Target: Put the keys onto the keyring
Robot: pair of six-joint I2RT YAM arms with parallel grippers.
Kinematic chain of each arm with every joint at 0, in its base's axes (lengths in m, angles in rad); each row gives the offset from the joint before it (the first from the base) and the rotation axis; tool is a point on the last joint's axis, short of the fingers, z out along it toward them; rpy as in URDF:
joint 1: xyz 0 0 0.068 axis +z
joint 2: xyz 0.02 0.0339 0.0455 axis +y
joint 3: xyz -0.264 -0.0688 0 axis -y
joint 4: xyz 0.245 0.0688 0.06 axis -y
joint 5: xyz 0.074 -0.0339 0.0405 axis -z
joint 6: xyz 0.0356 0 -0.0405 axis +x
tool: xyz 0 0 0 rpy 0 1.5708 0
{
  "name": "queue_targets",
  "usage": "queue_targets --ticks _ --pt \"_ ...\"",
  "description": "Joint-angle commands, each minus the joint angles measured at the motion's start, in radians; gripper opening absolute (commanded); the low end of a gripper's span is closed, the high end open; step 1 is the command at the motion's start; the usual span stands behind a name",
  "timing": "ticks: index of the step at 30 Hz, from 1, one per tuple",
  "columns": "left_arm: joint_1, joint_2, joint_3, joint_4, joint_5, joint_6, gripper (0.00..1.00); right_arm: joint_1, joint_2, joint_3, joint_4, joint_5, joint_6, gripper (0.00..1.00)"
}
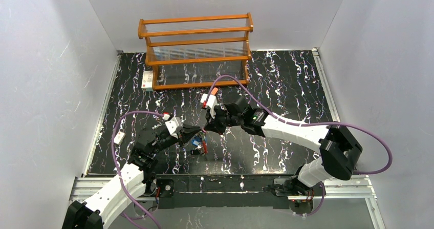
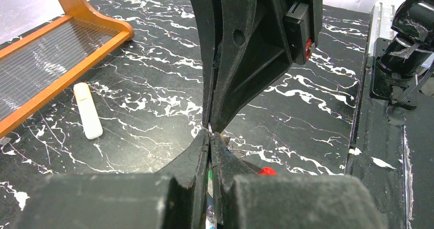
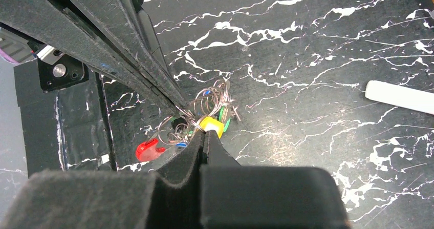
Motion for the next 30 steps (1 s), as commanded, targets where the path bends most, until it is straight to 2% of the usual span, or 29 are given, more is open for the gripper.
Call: queue_targets --ticks 1,10,21,30 --pt "-0.003 -0.027 0.03 0.051 0.002 0.003 0.0 -0.002 0.018 0.032 -0.051 0.055 0.009 0.01" --pt "-0.003 -0.03 0.029 0.051 0.0 0.003 0.0 -0.002 0.024 0.038 -0.066 0.04 0.01 0.01" --pt "-0.003 -0.039 0.027 0.051 0.004 0.003 0.0 -0.002 0.015 0.039 -0.045 -0.057 0.022 0.01" --pt "-0.003 -0.042 0.027 0.052 0.004 0.003 0.0 -0.003 0.003 0.03 -0.048 -0.054 0.023 0.01"
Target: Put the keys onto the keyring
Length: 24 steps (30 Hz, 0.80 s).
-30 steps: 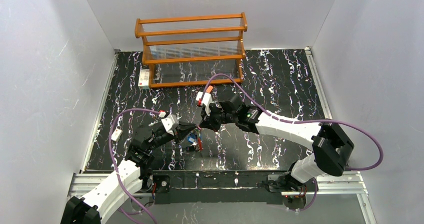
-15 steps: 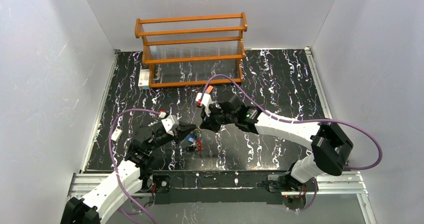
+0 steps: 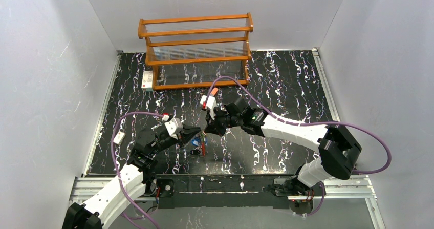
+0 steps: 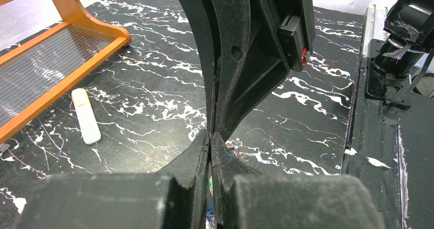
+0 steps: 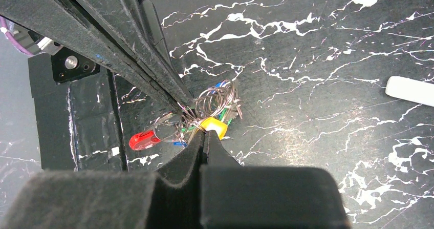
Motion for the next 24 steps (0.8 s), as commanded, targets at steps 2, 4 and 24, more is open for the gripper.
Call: queue_targets --ticks 2,4,24 --pt "-0.002 -0.017 0.027 0.064 0.003 0.004 0.0 -0.006 -0.021 0.019 -0.013 -0.007 0.006 0.03" --pt "-0.002 -0.017 0.027 0.064 0.002 0.004 0.0 -0.005 -0.04 0.006 0.0 0.004 0.005 0.08" --pt "-0.002 -0.025 0.025 0.065 0.01 0.004 0.0 -0.006 -0.274 -0.255 0.385 0.134 -0.093 0.74"
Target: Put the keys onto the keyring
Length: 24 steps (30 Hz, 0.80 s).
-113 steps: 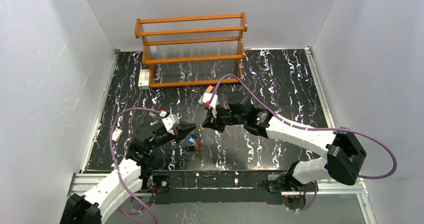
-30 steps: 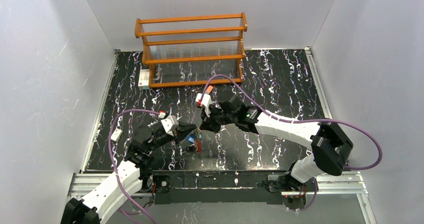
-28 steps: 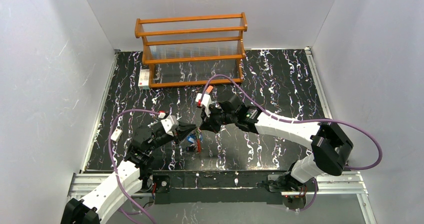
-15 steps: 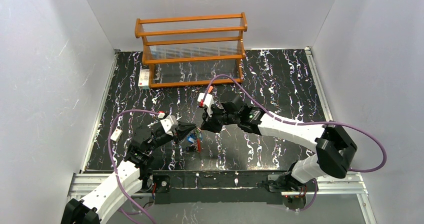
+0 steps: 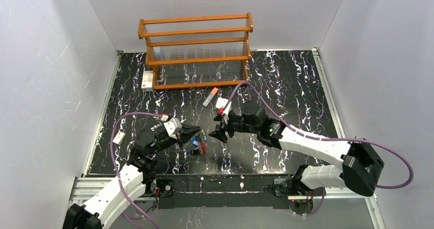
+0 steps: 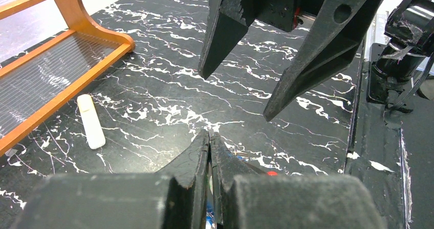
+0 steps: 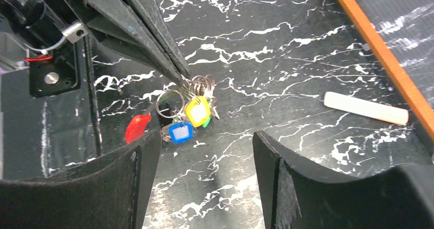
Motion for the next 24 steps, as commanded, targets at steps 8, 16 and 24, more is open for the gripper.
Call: queue_targets --ticks 8,16,24 --pt "-0.002 -0.015 0.025 0.05 0.024 0.004 0.0 -0.009 -0.034 -0.119 0.32 0.03 -0.143 0.72" --pt "-0.002 -0.013 0.025 0.05 0.03 0.004 0.0 -0.103 -0.023 -0.163 0.464 -0.303 -0.159 0.75" --pt "-0.002 -0.008 0.027 0.051 0.036 0.028 0.0 -0.156 0.085 -0.126 0.541 -0.541 -0.129 0.63"
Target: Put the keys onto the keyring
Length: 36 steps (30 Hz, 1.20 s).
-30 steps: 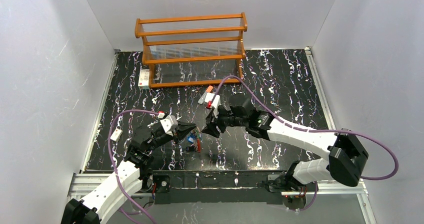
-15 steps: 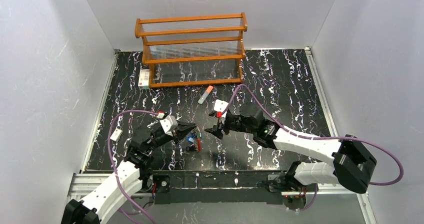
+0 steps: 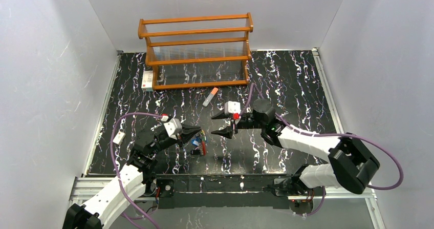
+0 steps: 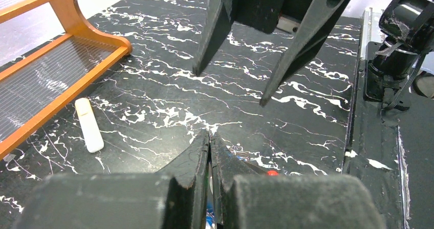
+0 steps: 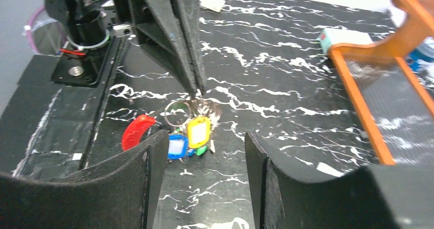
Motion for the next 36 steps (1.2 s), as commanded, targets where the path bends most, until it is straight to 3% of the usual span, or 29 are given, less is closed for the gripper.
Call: queue_targets --ticks 1,4,11,22,24,28,33,36 --pt "-0.002 -0.006 0.027 0.045 0.02 0.029 0.0 -0.007 0.072 0.043 0.117 -0.163 0.018 0.61" --pt "-0.002 -0.005 0.027 0.046 0.02 0.026 0.0 -0.006 0.121 0.065 0.159 -0.199 0.044 0.56" --pt "-0.002 -0.007 0.027 0.049 0.023 0.024 0.0 -0.007 0.219 0.097 0.3 -0.176 0.141 0.54" --pt "-0.002 -0.007 0.025 0.054 0.023 0.025 0.0 0.001 0.322 0.142 0.345 -0.235 0.168 0.46" --pt "-0.002 -0.007 0.024 0.054 0.023 0.023 0.0 0.001 0.33 0.139 0.352 -0.237 0.167 0.42" --pt "-0.002 -0.004 0.025 0.055 0.022 0.026 0.0 0.001 0.34 0.139 0.358 -0.24 0.164 0.24" --pt "-0.002 -0.004 0.024 0.057 0.026 0.024 0.0 0.002 0.358 0.141 0.395 -0.245 0.194 0.19" --pt "-0.002 -0.005 0.024 0.057 0.026 0.024 0.0 0.0 0.355 0.138 0.399 -0.249 0.193 0.04"
